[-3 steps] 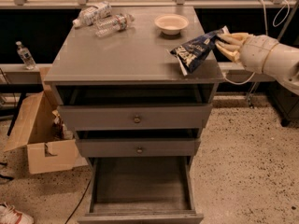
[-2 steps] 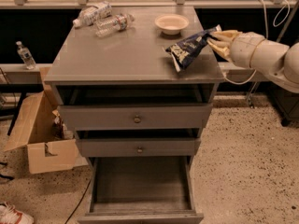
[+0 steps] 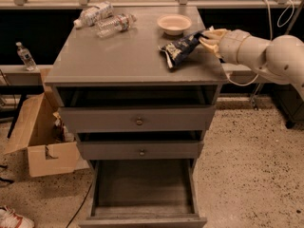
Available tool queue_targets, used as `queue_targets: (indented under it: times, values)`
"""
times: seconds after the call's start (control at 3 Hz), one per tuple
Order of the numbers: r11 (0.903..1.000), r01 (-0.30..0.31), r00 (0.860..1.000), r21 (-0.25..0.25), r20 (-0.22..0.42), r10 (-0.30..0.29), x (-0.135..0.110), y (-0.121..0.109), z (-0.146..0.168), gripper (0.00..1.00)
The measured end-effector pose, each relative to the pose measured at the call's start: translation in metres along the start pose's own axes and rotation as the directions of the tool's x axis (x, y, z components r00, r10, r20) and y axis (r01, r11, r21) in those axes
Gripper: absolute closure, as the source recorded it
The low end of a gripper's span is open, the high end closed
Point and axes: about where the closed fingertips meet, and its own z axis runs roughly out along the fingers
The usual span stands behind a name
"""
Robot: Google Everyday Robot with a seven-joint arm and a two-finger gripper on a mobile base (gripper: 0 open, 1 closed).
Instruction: Pick blue chip bag from bottom drawer and place on counter
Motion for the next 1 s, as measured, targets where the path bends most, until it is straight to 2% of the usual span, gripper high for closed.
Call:
queue_targets:
  times: [0.33,1.0]
  values:
    - [0.9999,0.0,1.0,-0.016,-0.029,0.0,0.0038,0.0004,0.0118,0.64]
    - [0.997,0.015,0.997,-0.076,-0.07,-0.021,0.004,0.0026,0.0163,0.16]
